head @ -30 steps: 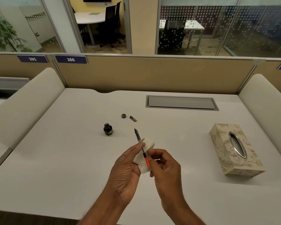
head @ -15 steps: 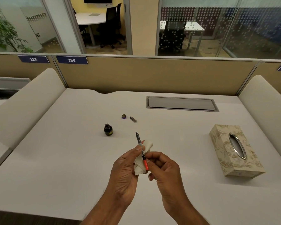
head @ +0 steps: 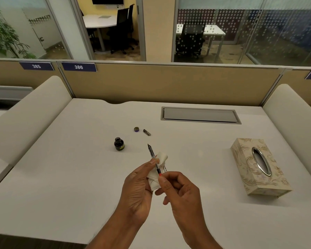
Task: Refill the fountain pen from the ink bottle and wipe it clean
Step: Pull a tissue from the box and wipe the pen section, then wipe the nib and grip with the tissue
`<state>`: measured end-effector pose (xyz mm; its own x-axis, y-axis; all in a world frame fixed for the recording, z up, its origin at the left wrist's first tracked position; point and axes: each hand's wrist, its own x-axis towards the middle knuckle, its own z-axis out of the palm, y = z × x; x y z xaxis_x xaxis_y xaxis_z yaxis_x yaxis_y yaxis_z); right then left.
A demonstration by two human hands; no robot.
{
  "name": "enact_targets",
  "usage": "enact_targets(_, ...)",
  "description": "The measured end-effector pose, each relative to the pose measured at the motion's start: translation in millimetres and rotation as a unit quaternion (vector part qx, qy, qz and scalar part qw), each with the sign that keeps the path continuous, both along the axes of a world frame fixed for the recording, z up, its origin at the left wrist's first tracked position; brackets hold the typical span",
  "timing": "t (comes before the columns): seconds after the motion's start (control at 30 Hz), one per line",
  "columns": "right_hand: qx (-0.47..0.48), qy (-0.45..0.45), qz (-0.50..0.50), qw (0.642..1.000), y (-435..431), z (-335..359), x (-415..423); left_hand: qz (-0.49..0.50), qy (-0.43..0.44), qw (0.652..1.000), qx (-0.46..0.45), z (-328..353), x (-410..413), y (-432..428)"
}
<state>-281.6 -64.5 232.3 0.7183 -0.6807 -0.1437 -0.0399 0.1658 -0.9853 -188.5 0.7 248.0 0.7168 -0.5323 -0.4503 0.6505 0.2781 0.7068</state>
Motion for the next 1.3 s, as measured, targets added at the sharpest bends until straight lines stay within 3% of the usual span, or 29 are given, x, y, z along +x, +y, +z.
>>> enact_targets(0.3,0.004,0.023,-0.057,0.998,-14.7,-26.2,3.1,0.059,0.087,0.994,-0.024,-20.1,13.1,12.4)
enact_targets(0.5,-0.063,0.122,-0.111,0.984,-52.2,-103.2,18.1,0.079,0.109,0.99,-0.048,-29.2,35.7,21.5)
enact_targets(0.73,-0.197,0.274,-0.1,0.936,-72.9,-182.8,58.6,0.086,0.136,0.984,-0.081,-33.7,53.9,20.0)
enact_targets(0.93,-0.293,0.309,-0.078,0.901,-79.5,-210.4,90.9,0.091,0.136,0.984,-0.076,-51.3,69.4,21.0)
enact_targets(1.3,-0.374,0.363,-0.077,0.85,-83.0,-230.3,125.1,0.081,0.133,0.985,-0.074,-65.0,84.9,22.4)
